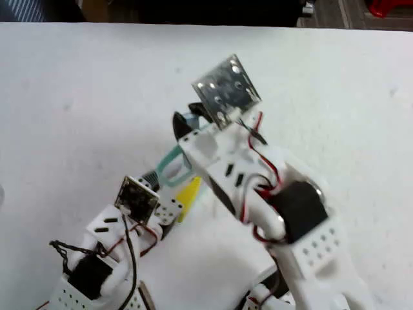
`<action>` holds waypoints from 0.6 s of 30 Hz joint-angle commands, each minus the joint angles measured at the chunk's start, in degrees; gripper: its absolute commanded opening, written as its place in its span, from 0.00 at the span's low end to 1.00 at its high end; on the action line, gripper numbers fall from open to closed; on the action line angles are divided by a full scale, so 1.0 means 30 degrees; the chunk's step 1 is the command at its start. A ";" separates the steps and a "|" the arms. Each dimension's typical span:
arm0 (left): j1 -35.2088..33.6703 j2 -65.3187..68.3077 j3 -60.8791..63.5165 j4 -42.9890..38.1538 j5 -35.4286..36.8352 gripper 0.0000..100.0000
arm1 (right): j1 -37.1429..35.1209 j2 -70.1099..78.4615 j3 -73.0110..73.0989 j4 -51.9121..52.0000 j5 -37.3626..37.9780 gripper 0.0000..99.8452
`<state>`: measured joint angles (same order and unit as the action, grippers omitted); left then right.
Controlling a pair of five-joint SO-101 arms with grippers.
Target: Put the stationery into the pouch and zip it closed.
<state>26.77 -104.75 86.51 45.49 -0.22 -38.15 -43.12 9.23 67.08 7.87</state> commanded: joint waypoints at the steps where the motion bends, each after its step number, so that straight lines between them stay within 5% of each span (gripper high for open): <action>1: 0.0073 -0.0044 -0.0176 -0.0293 -0.0117 0.17 | -0.0249 -0.1480 0.0000 -0.0044 0.0322 0.02; 18: 0.0073 -0.0044 -0.0176 -0.0293 -0.0117 0.17 | -0.0249 -0.7692 0.7941 -0.2769 0.1553 0.02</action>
<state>26.86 -104.66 86.51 45.49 -0.22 -39.03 -65.10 29.80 62.24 10.24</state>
